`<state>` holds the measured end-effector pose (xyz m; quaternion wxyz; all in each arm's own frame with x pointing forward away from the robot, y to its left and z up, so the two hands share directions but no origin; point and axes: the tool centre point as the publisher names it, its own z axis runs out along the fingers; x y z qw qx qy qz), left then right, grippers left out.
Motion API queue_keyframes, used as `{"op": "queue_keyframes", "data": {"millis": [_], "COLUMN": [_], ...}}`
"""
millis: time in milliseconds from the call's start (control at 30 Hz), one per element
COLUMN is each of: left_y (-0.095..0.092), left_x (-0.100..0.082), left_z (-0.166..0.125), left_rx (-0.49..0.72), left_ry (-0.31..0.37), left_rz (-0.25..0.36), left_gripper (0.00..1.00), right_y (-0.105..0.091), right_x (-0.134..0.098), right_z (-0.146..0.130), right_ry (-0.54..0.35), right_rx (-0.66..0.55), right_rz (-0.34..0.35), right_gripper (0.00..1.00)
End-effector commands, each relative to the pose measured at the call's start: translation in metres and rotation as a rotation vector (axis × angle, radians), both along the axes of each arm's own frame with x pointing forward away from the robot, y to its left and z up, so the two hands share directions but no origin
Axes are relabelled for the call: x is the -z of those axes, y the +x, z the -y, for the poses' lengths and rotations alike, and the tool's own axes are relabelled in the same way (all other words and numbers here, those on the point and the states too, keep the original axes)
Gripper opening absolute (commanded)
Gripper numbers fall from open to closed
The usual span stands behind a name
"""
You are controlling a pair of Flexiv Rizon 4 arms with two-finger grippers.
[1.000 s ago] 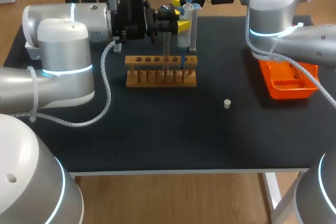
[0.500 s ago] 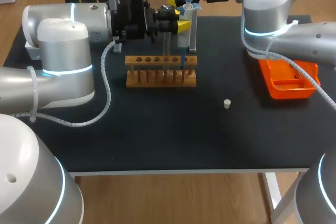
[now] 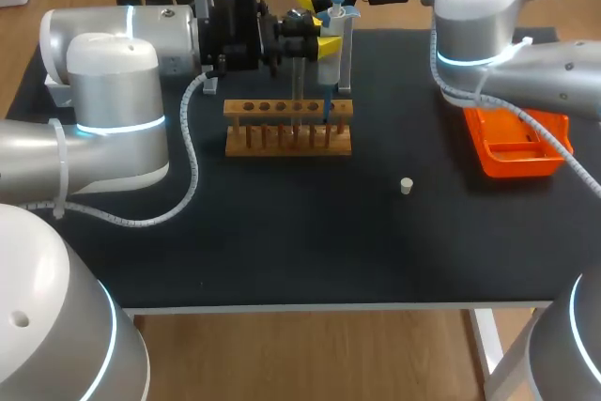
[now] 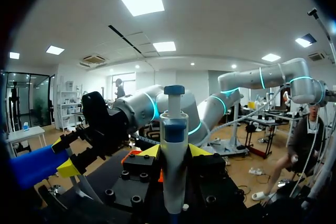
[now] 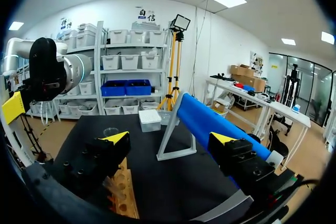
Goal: Invert the test tube, pick up the pipette, mount the tip to pipette, aspirate from beaker and dispense into the tube, eject the tip, return the pipette, and cap with the stopper.
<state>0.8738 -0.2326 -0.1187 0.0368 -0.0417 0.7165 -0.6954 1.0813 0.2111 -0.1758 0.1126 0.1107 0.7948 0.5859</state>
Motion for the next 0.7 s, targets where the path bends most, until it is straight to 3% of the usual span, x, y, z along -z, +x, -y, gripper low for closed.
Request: {"op": "queue_keyframes", "data": {"millis": [33,367,700], "left_y": [0.0,0.0,0.018], "left_x": [-0.001,-0.001,-0.001], "left_z": [0.0,0.0,-0.071], "left_rx": [-0.001,-0.001,-0.187], "left_ry": [0.001,0.001,0.039], "left_rz": [-0.001,-0.001,-0.007], "left_gripper": [0.0,0.0,0.0], "right_y": [0.0,0.0,0.0], "right_x": [0.0,0.0,0.0], "right_z": [0.0,0.0,0.0], "right_ry": [0.0,0.0,0.0], "right_rx": [0.001,0.001,0.001], "right_rz": [0.0,0.0,0.0], "right_gripper": [1.0,1.0,1.0]}}
